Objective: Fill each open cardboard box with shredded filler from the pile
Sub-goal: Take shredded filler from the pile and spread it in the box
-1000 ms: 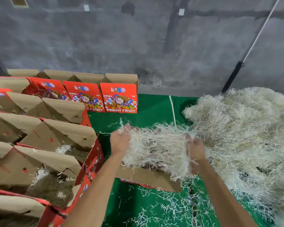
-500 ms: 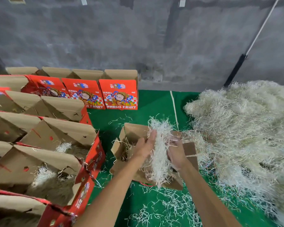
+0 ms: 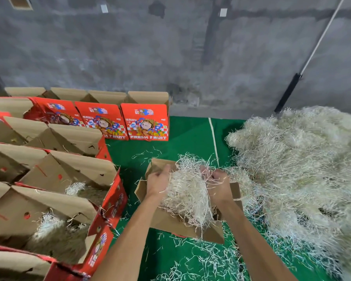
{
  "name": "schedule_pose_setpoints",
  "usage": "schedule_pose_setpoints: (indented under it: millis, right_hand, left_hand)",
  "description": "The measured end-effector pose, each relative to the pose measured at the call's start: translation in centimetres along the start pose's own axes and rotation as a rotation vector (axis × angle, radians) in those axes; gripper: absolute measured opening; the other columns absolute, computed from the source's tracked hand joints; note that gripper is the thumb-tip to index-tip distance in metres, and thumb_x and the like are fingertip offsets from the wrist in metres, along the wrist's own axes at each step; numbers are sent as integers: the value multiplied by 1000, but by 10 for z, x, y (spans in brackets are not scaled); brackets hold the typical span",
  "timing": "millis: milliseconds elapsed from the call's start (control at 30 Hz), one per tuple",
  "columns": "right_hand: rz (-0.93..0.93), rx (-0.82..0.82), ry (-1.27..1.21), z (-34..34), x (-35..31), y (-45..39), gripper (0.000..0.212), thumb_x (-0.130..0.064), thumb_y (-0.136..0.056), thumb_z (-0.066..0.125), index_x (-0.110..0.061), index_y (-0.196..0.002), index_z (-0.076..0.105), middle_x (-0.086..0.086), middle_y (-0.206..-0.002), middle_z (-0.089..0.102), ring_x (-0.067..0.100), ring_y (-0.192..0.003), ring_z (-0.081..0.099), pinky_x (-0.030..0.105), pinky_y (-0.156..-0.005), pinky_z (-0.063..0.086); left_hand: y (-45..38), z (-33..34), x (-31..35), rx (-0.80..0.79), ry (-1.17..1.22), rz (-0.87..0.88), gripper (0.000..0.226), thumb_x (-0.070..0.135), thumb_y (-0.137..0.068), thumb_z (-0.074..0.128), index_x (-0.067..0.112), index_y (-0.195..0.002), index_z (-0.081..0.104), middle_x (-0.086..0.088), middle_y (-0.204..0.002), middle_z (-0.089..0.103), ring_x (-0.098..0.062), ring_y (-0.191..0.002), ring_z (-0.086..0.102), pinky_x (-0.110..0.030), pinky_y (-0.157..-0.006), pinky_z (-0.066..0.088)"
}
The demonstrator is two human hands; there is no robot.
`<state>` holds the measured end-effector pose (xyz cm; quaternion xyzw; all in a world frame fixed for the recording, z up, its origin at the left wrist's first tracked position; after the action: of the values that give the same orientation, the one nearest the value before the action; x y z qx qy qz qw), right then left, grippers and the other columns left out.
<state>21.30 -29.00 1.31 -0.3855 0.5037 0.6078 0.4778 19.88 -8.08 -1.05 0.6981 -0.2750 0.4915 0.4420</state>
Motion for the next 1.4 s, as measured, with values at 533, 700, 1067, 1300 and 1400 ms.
schedule_pose_setpoints:
  millis: [533, 700, 1067, 1300, 1400]
  right_hand:
    - [-535, 96, 1091, -23, 2, 10, 9, -26, -97, 60, -24, -103, 66, -8, -89, 68, -3, -63, 60, 17, -57, 54]
    - [-896, 2, 1155, 7, 4, 15, 16, -21, -93, 67, -19, -108, 70, -4, -104, 68, 9, -83, 64, 29, -67, 61]
    - [152, -514, 1658, 6, 82, -34, 26, -4, -95, 51, -9, -117, 63, 9, -113, 68, 26, -108, 65, 36, -88, 51]
    - [-241, -350, 1731, 32, 86, -50, 31, -17, -97, 51, -24, -125, 60, 6, -109, 71, 25, -100, 69, 37, -83, 54]
    - [23, -605, 1745, 29, 113, -48, 33, -22, -103, 48, -18, -135, 55, 9, -133, 61, 28, -121, 59, 37, -101, 45]
  left_hand:
    - [10, -3, -13, -215, -661, 320, 12, 27, -97, 58, 35, -106, 60, 16, -90, 63, 4, -51, 52, -8, -45, 43]
    - [10, 8, -20, -292, -964, 241, 50, 26, -96, 58, 21, -142, 38, -5, -140, 49, -18, -121, 53, -43, -106, 44]
    - [-13, 34, -45, -673, -1066, 127, 29, 24, -99, 45, 34, -123, 57, 0, -128, 57, -18, -99, 59, -36, -87, 48]
    - [-33, 54, -74, -734, -1641, -18, 43, 29, -90, 51, 13, -130, 57, -13, -138, 54, -30, -118, 55, -45, -98, 43]
    - [-41, 52, -93, -743, -1743, -86, 47, 27, -98, 48, 9, -141, 48, -15, -147, 45, -34, -133, 45, -49, -111, 33]
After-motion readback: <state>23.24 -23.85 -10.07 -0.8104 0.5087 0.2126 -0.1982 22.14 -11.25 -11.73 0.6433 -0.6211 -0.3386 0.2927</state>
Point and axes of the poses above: each hand's wrist, its own y-axis away from the middle knuckle, its own z-axis out of the palm, x = y × z, the point moved 3 cm from there along -y, towards the middle knuckle
